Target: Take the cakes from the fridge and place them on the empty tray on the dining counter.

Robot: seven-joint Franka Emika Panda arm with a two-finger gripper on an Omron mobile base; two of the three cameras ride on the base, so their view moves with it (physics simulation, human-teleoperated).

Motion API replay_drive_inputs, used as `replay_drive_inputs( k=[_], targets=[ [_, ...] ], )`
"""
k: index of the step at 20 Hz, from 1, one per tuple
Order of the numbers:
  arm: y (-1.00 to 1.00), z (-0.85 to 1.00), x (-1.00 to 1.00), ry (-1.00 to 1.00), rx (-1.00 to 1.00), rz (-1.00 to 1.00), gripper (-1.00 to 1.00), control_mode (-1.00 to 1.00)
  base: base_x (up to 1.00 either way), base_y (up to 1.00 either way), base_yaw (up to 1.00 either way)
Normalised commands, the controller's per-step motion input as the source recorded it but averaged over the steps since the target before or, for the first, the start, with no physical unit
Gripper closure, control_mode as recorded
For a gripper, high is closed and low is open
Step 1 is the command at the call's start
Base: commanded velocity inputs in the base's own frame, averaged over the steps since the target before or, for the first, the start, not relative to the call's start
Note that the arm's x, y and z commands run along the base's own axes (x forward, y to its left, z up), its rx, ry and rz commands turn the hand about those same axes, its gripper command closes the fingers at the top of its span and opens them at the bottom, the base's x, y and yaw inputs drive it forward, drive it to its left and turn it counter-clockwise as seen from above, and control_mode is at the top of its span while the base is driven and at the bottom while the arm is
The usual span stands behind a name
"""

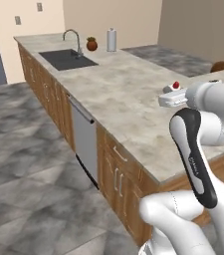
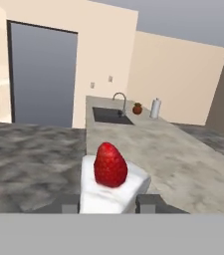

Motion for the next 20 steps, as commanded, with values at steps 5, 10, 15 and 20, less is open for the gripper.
replay_drive_inputs(
  k=[5, 10, 15, 20],
  targets=[
    [0.0, 0.0, 0.0, 0.0, 0.0, 0.0, 1.0, 1.0, -0.09, -1.0, 0.0],
    [0.0, 0.0, 0.0, 0.0, 0.0, 0.0, 1.0, 1.0, -0.02, -1.0, 0.0],
    [0.0, 0.0, 0.0, 0.0, 0.0, 0.0, 1.0, 1.0, 0.0, -1.0, 0.0],
    [0.0, 0.0, 0.0, 0.0, 0.0, 0.0, 1.0, 1.0, -0.17, -0.99, 0.0]
  ],
)
